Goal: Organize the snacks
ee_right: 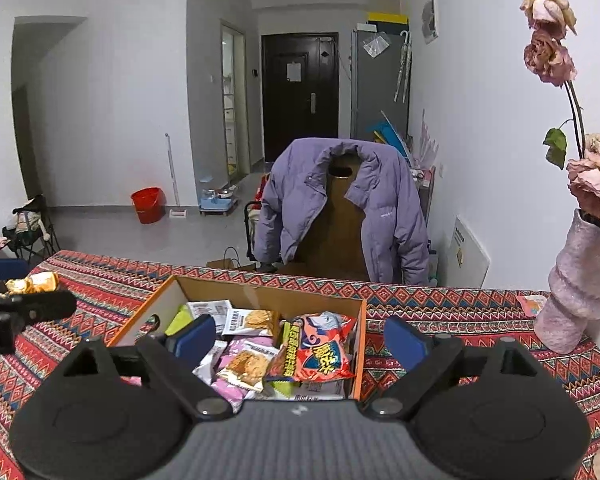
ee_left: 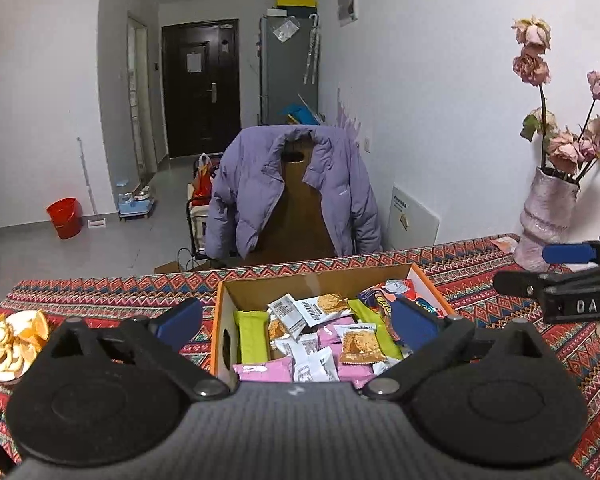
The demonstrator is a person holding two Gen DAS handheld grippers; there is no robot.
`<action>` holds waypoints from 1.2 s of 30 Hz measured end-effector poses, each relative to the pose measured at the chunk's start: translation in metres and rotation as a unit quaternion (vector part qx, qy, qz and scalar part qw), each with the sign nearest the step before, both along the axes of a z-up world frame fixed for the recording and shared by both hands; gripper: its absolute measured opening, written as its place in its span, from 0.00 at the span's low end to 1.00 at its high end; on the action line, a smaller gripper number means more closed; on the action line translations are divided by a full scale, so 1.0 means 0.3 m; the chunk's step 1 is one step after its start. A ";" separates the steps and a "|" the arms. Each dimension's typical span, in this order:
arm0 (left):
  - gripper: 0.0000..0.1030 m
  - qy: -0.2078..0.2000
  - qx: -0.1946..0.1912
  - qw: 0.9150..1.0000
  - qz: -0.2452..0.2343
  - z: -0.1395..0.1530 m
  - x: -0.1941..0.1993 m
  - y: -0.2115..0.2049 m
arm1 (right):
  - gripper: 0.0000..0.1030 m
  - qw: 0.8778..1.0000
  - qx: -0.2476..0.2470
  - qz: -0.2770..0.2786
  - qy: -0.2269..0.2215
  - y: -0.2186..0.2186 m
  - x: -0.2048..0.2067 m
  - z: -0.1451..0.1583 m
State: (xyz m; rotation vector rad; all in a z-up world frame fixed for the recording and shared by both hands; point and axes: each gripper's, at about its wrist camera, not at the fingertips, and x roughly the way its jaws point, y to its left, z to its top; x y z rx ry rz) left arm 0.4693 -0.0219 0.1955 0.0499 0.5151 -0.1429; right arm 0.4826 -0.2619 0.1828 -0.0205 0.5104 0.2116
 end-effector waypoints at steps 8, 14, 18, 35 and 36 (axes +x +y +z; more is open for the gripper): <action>1.00 -0.022 -0.016 1.000 0.001 0.007 -0.223 0.046 | 0.88 0.999 -0.016 0.012 -0.036 0.026 -0.214 -0.027; 1.00 -0.044 -0.020 0.999 0.008 -0.042 -0.455 0.083 | 0.89 0.997 -0.019 0.031 -0.072 0.054 -0.459 -0.065; 1.00 -0.071 0.000 0.997 0.024 -0.103 -0.627 0.097 | 0.94 0.995 -0.010 0.042 -0.093 0.067 -0.642 -0.098; 1.00 -0.100 -0.007 0.992 0.074 -0.376 -1.282 0.103 | 1.00 0.992 0.001 0.034 -0.121 0.081 -1.305 -0.367; 1.00 -0.100 -0.005 0.992 0.077 -0.393 -1.313 0.100 | 1.00 0.992 0.001 0.034 -0.120 0.082 -1.329 -0.385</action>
